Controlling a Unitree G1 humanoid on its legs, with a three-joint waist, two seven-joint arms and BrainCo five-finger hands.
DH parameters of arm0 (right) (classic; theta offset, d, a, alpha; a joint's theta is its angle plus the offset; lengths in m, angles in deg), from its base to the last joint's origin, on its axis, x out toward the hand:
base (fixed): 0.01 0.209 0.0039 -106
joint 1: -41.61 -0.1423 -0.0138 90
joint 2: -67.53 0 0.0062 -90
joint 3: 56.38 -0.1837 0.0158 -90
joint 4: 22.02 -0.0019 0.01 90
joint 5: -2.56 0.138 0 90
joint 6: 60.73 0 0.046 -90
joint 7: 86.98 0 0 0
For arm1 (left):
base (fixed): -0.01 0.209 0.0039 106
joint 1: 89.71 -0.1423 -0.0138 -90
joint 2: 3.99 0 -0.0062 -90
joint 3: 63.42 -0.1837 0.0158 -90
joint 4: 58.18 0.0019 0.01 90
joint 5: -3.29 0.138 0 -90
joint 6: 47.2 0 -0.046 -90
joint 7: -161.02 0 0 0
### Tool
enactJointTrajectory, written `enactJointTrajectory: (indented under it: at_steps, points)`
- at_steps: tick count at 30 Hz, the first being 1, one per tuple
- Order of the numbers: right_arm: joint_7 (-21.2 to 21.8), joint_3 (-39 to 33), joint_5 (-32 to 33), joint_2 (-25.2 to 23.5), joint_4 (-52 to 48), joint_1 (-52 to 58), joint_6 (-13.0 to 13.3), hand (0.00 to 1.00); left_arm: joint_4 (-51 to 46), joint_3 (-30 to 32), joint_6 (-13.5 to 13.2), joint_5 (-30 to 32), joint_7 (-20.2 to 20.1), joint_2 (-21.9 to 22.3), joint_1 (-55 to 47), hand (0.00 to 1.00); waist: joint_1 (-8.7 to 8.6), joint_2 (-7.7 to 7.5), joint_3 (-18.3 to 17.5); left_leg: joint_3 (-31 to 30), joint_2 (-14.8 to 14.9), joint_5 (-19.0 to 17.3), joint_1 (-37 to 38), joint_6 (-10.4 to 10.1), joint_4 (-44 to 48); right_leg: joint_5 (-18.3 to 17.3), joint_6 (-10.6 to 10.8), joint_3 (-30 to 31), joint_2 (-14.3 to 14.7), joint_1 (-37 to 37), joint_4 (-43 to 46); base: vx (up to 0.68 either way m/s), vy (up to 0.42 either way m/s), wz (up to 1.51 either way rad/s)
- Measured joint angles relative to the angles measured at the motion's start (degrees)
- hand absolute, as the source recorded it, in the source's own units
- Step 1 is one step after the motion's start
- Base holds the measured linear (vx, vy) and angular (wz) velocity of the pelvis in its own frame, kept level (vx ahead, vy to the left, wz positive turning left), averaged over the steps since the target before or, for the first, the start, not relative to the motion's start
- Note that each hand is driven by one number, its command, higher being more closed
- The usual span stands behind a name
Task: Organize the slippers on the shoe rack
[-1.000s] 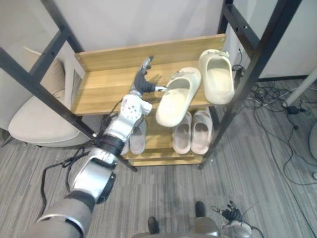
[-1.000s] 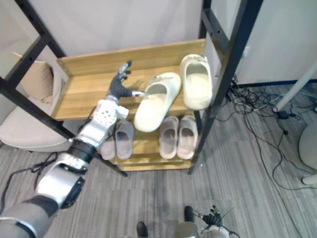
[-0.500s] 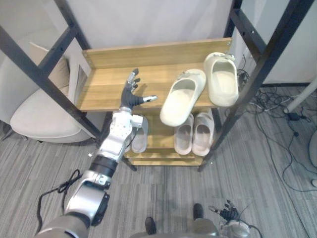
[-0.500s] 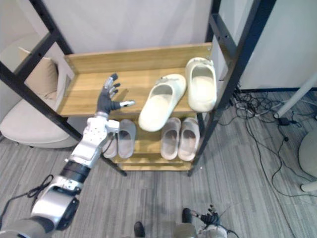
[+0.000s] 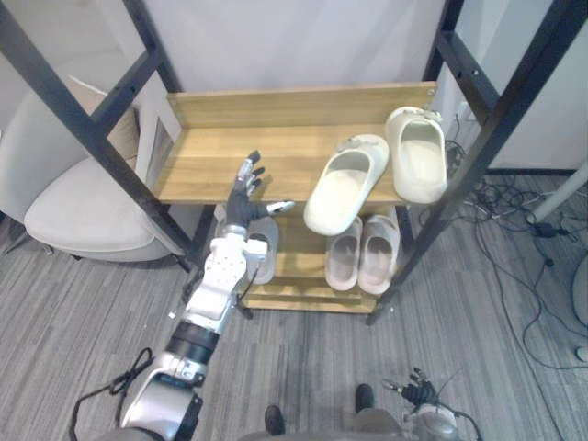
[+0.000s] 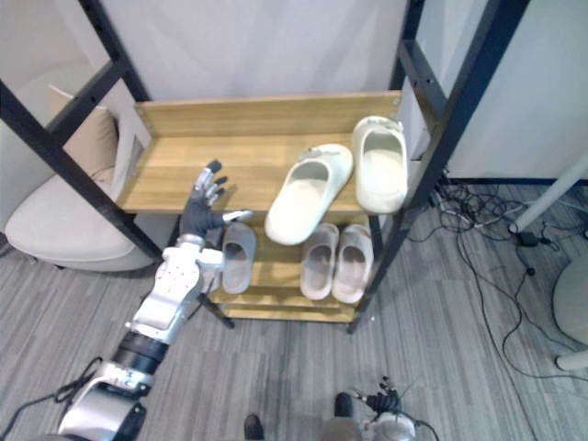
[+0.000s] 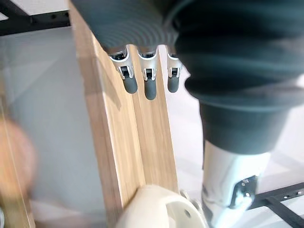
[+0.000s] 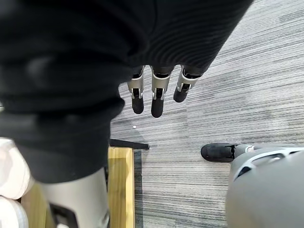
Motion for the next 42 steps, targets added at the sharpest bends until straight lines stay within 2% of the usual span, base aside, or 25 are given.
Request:
enactJointTrajectory:
  at_steps: [9, 15, 31, 42]
  points:
    - [-0.4, 2.2, 0.0, -0.9, 2.0, -1.3, 0.0, 0.00, -1.9, -4.1, -0.1, -0.8, -1.0, 1.5, -3.5, 0.00, 1.17, -1.01, -0.9, -1.3, 0.0, 0.1, 0.0, -0.1, -0.1, -0.4, -0.1, -1.4, 0.0, 0.8, 0.0, -0.01, -0.008, 0.06]
    - [-0.9, 2.3, 0.0, -2.1, 2.0, -1.2, 0.0, 0.00, -2.2, -6.1, -0.3, -0.8, -2.0, 3.6, -4.8, 0.00, 1.16, -1.40, -1.4, -2.3, 0.0, 0.1, 0.1, -0.1, -0.1, -0.9, -0.1, -2.5, 0.0, 1.5, 0.0, -0.01, -0.011, 0.09]
    - [-1.6, 2.5, 0.0, -2.2, 2.1, -1.2, 0.0, 0.00, -2.2, -10.5, -0.4, -0.7, -1.8, 4.4, -4.8, 0.00, 1.09, -1.55, -1.4, -1.2, 0.3, 0.1, 0.6, -0.1, -0.1, -1.0, -0.1, -1.7, 0.0, 1.5, 0.0, -0.01, -0.002, -0.01]
    - [-2.3, 3.1, 0.0, -2.5, 2.1, -1.1, 0.0, 0.00, -2.2, -12.2, -0.4, -0.7, 0.2, 5.6, -4.1, 0.00, 0.90, -2.19, -1.7, -1.0, 0.4, 0.0, 0.6, -0.2, -0.2, -1.0, -0.1, -1.5, 0.1, 1.3, 0.0, 0.00, -0.001, 0.00]
